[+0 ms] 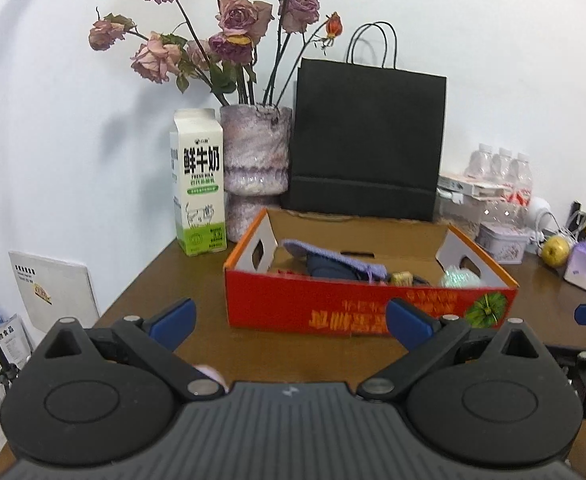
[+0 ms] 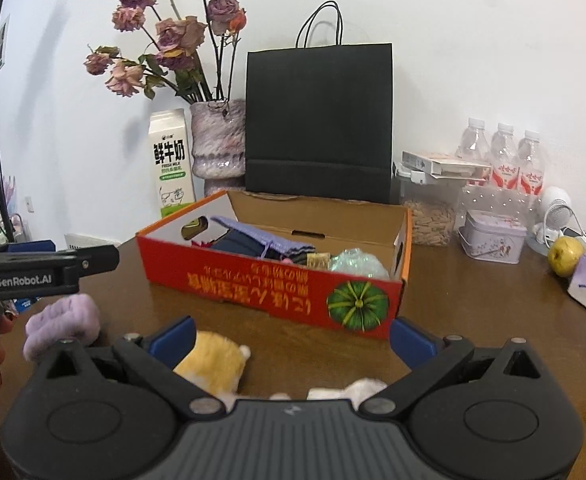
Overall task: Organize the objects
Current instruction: 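Withdraw both tools from the box toward the plush toy and headband, then grasp the white bottle cap with the right gripper while the left tool approaches the lilac headband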
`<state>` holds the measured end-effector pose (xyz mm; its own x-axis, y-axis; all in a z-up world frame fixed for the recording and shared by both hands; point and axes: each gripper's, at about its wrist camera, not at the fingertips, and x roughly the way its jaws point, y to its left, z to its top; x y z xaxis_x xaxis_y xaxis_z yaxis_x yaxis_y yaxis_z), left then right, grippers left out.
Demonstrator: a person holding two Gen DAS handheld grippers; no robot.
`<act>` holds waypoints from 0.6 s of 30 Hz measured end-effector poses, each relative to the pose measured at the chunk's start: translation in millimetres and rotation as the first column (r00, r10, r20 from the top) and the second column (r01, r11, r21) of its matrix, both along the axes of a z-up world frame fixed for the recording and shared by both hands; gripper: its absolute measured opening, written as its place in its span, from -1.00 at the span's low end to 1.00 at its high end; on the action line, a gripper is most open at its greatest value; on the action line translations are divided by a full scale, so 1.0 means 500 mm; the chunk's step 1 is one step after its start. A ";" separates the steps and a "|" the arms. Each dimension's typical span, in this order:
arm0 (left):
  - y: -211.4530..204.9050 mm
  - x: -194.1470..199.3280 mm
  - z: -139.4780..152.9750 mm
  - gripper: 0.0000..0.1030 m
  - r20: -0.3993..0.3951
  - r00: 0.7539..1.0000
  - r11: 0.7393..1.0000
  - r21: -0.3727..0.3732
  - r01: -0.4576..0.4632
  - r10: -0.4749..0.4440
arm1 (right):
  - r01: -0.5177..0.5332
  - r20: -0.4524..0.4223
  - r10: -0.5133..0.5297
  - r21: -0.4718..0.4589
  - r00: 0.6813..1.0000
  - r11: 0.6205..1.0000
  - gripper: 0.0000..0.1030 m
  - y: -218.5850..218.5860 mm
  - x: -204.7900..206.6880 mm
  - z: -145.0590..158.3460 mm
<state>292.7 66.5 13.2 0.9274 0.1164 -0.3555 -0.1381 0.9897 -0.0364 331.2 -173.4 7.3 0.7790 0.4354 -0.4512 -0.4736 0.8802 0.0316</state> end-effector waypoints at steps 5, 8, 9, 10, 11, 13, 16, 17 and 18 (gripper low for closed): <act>-0.003 -0.053 -0.014 1.00 0.003 1.000 1.000 -0.005 0.022 -0.022 | 0.000 -0.007 0.000 0.002 1.000 1.000 1.00 -0.014 -0.044 -0.013; -0.003 -0.084 -0.025 1.00 0.002 0.999 0.999 -0.011 0.035 -0.035 | -0.004 -0.008 0.004 -0.012 1.000 1.000 1.00 -0.015 -0.070 -0.024; -0.004 -0.092 -0.028 1.00 -0.001 0.999 0.999 -0.014 0.037 -0.037 | -0.008 -0.008 0.007 -0.018 1.000 1.000 1.00 -0.016 -0.080 -0.029; -0.003 -0.101 -0.031 1.00 -0.003 0.999 0.999 -0.017 0.040 -0.040 | -0.010 -0.010 0.010 -0.023 1.000 1.000 1.00 -0.016 -0.088 -0.033; -0.002 -0.109 -0.035 1.00 -0.006 0.999 0.999 -0.020 0.044 -0.044 | -0.014 -0.012 0.013 -0.027 1.000 1.000 1.00 -0.016 -0.096 -0.038; 0.000 -0.126 -0.044 1.00 -0.013 0.999 0.999 -0.025 0.045 -0.045 | -0.016 -0.014 0.016 -0.033 1.000 0.999 1.00 -0.019 -0.115 -0.049; 0.005 -0.148 -0.057 1.00 -0.023 0.999 0.998 -0.034 0.046 -0.047 | -0.017 -0.015 0.016 -0.038 1.000 0.999 1.00 -0.027 -0.143 -0.066; 0.007 -0.155 -0.062 1.00 -0.031 0.999 0.998 -0.039 0.043 -0.044 | -0.016 -0.014 0.015 -0.041 1.000 0.999 1.00 -0.030 -0.152 -0.071; 0.010 -0.161 -0.067 1.00 -0.041 0.998 0.998 -0.045 0.040 -0.042 | -0.014 -0.017 0.013 -0.044 1.000 0.999 1.00 -0.033 -0.160 -0.076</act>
<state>212.1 71.7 -20.1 0.9153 0.0620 -0.3979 -0.0999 0.9922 -0.0751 251.1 -189.7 -30.8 0.7653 0.4253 -0.4831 -0.4855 0.8742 0.0005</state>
